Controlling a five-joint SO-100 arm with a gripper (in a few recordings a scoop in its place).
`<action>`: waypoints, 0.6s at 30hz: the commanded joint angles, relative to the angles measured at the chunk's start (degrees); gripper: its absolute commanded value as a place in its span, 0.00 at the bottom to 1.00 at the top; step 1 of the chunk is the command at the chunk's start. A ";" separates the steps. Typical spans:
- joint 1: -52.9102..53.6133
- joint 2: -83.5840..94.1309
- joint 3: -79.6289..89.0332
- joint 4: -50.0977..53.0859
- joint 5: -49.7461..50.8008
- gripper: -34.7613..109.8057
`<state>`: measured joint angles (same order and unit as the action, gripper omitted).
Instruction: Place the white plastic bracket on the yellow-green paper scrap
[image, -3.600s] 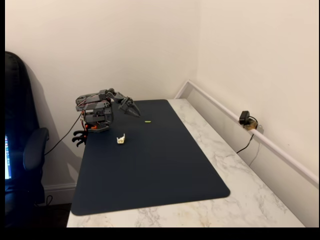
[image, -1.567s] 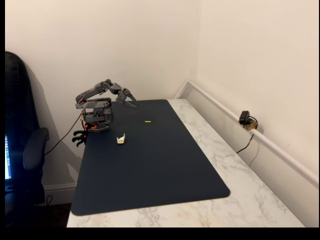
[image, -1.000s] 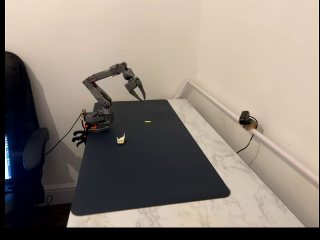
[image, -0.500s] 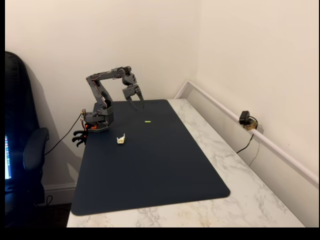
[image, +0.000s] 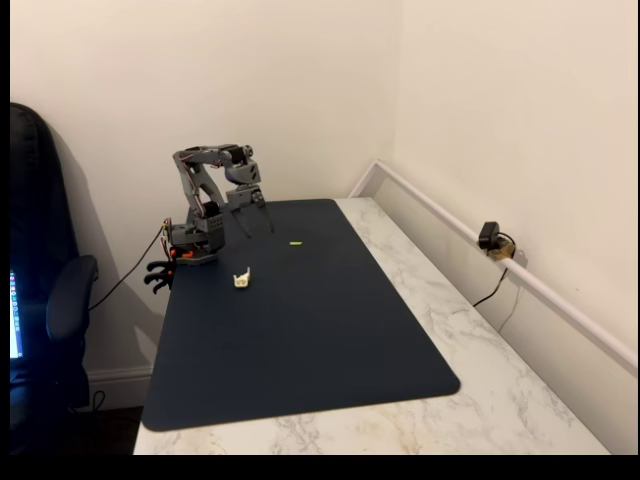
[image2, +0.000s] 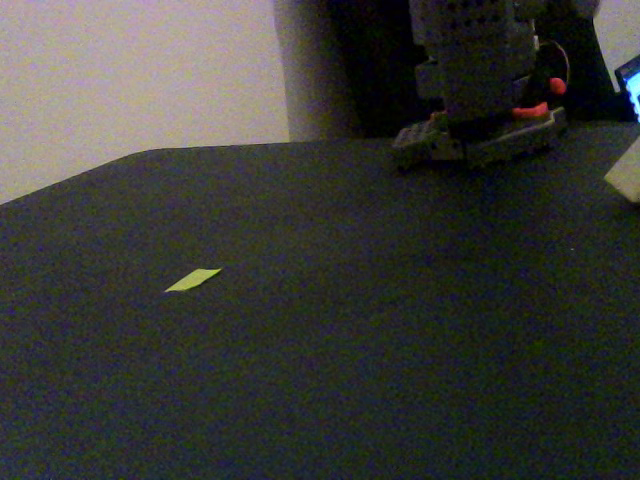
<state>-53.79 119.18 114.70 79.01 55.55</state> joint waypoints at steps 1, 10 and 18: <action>-4.66 2.37 0.97 0.09 4.83 0.41; -9.76 5.89 9.67 -4.83 10.02 0.45; -10.72 2.81 14.50 -12.48 8.79 0.50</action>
<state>-62.84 121.99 129.20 68.47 64.25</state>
